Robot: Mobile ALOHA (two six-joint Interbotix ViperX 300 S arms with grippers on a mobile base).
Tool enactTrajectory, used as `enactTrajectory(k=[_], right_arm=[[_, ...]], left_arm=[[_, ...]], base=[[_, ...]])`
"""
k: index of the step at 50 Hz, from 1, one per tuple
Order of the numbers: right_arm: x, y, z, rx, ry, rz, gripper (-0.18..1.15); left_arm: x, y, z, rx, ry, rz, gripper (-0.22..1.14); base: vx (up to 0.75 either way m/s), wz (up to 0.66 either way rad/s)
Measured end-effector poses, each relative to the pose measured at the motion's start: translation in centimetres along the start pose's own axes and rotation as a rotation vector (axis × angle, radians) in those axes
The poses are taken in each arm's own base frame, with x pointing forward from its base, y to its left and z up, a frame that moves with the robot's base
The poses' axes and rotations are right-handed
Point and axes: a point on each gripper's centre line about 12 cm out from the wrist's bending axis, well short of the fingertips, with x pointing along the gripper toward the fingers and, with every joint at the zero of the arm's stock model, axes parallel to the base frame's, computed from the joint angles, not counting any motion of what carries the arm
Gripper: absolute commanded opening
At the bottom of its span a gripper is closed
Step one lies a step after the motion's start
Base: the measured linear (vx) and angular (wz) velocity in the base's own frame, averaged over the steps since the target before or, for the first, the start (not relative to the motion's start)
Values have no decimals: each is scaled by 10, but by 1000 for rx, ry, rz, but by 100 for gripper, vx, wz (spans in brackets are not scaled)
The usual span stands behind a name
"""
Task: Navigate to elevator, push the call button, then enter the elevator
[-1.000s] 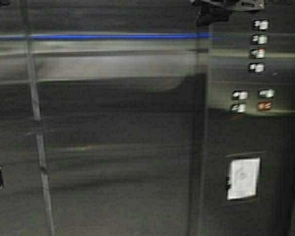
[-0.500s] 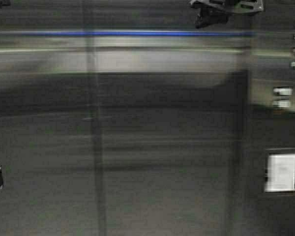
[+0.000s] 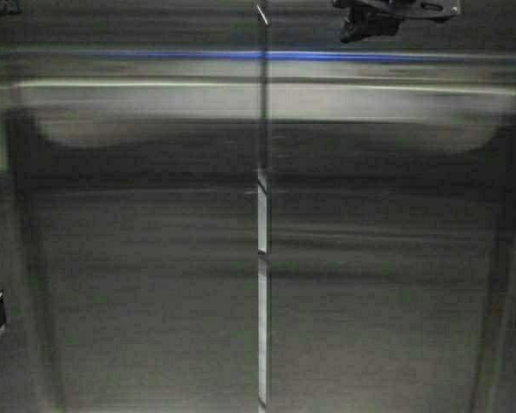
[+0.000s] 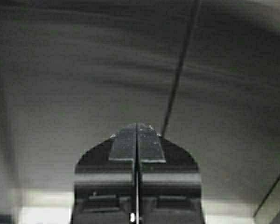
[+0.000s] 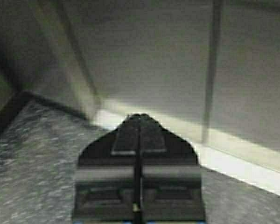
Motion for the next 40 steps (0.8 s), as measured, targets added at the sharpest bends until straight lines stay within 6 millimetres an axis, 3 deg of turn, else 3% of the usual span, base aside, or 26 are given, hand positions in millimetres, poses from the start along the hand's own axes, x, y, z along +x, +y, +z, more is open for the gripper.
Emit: enactTrajectory(k=[9,17,24,34,40], right_arm=[[-2,1,3,-3,-14,6,6],[-14,3,16,-3,-64,11,6],[-24,5,29,-3,-118,19,6],[-26,5,33,-2,-141,27,6],[-26,4,33,1,-146,25,6]], left_arm=[[2,1,-1,-2,9,4,3],[2,1,-4,2,23,4,3],[5,-1,7,7,1,0,3],[23,-6,31,8,-21,-5,2],[41,-6,29,13,18,1,2]], base=[[-19,7],[-15,-16],[-9,-22],[-9,-14],[-9,-9]])
